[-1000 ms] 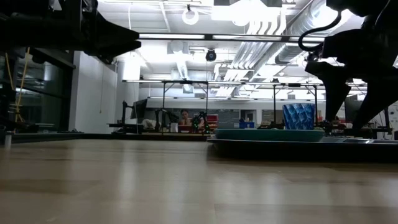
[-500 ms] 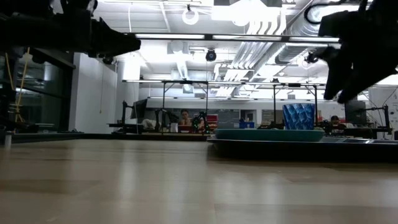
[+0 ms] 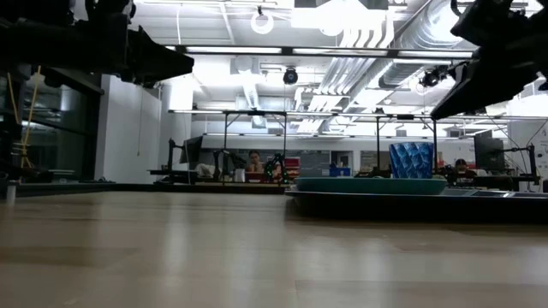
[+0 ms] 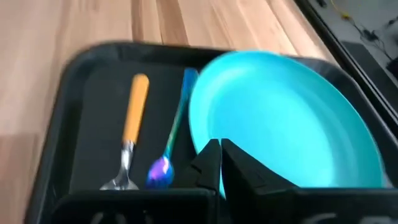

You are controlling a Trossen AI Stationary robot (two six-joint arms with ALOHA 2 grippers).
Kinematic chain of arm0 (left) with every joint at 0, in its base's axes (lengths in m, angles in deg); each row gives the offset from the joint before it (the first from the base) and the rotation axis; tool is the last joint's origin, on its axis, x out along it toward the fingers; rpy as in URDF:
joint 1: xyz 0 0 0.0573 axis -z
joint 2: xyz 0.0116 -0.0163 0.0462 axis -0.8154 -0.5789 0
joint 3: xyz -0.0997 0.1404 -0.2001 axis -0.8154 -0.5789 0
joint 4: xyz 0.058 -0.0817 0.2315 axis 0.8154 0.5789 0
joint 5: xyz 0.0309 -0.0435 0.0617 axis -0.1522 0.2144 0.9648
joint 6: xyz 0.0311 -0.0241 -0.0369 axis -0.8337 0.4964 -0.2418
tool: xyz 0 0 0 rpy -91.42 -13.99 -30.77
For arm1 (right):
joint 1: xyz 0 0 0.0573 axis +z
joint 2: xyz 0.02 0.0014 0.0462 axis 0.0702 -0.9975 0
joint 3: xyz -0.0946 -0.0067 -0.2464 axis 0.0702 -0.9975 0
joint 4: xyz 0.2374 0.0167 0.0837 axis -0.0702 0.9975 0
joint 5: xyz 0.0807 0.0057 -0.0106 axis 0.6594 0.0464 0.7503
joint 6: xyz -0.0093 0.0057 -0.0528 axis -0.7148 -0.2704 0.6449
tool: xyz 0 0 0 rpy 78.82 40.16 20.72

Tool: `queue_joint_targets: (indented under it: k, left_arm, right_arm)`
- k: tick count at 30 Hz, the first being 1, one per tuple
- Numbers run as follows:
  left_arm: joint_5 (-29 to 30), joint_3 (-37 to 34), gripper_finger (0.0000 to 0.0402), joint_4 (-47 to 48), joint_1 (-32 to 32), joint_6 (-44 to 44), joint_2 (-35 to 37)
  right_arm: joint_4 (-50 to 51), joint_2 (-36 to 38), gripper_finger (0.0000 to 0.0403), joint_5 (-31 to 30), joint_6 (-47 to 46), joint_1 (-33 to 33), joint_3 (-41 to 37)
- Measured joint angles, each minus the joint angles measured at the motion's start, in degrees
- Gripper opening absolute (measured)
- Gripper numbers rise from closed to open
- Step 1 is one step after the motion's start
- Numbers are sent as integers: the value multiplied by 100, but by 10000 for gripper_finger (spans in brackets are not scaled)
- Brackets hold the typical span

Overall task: Pick and place plate/cup/fork/spoon on tray
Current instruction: Return to Home Position

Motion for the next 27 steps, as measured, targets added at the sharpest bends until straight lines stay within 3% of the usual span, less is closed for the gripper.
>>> queue_joint_targets:
  k: [3, 7, 12, 17, 24, 27]
  left_arm:
    - [-271, 0, 218, 31, -56, -31, 54]
    - [-1113, 0, 213, 433, -426, 61, 377]
    - [-1948, 0, 185, 1509, -1176, 111, 1261]
    - [-2639, -2, 132, 2346, -1806, 119, 2434]
    - [-2729, -2, 17, 3847, -1859, 525, 3477]
    - [-2682, -2, 8, 4029, -1698, 804, 3602]
  right_arm:
    - [-736, 227, 5, 165, 166, -127, -314]
    - [-1305, 449, 1, 447, 374, -302, -430]
    - [-1557, 632, 0, 584, 377, -504, -430]
    - [-1568, 714, 0, 584, 338, -640, -430]
    - [-1694, 714, 0, 833, 407, -674, -430]
    - [-1775, 714, 0, 862, 428, -674, -430]
